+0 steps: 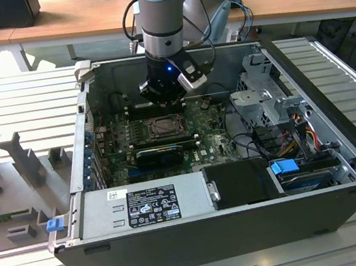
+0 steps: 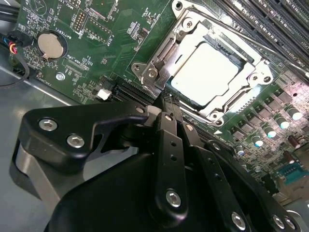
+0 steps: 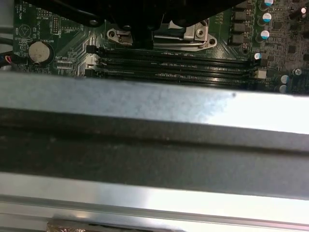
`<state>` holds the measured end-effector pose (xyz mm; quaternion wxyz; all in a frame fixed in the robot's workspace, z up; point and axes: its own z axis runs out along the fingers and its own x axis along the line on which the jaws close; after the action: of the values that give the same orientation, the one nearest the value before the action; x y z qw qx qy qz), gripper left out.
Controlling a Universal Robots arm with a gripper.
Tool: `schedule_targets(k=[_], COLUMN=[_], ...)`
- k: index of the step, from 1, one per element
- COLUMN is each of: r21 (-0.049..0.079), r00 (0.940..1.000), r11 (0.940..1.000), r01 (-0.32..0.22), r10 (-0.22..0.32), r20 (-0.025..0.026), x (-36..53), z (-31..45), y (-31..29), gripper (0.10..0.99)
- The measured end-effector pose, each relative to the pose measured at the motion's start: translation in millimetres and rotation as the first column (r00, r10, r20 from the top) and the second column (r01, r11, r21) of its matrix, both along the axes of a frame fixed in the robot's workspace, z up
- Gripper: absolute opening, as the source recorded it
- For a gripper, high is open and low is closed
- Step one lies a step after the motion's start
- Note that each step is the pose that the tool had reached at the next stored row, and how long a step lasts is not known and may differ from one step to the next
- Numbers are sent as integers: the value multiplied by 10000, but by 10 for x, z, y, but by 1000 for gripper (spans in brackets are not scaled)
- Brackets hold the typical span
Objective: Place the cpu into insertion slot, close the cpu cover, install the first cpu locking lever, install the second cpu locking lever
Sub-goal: 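Install the second cpu locking lever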
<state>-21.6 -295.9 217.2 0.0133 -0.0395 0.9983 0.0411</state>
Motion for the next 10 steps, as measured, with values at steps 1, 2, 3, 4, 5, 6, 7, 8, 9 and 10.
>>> schedule_targets(k=[1,2,3,4,5,6,7,8,9,10], r21=[-1,0,0,-1,-4,-1,-1,-1,-1,2], r00=[10000,10000,10000,10000,10000,10000,10000,10000,10000,10000], r11=[10000,10000,10000,10000,10000,10000,10000,10000,10000,10000], r01=[0,0,-1,0,0,0,0,0,0,-1], r10=[0,0,1,0,0,0,0,0,0,1], r20=[0,0,0,0,-2,0,0,0,0,1], x=[0,0,0,0,0,0,0,0,0,0], z=[0,0,0,0,5,15,35,52,67,72], y=[-1,-3,-7,-9,-11,-10,-10,-10,-10,-10], gripper=[106,106,106,106,106,106,106,106,106,106])
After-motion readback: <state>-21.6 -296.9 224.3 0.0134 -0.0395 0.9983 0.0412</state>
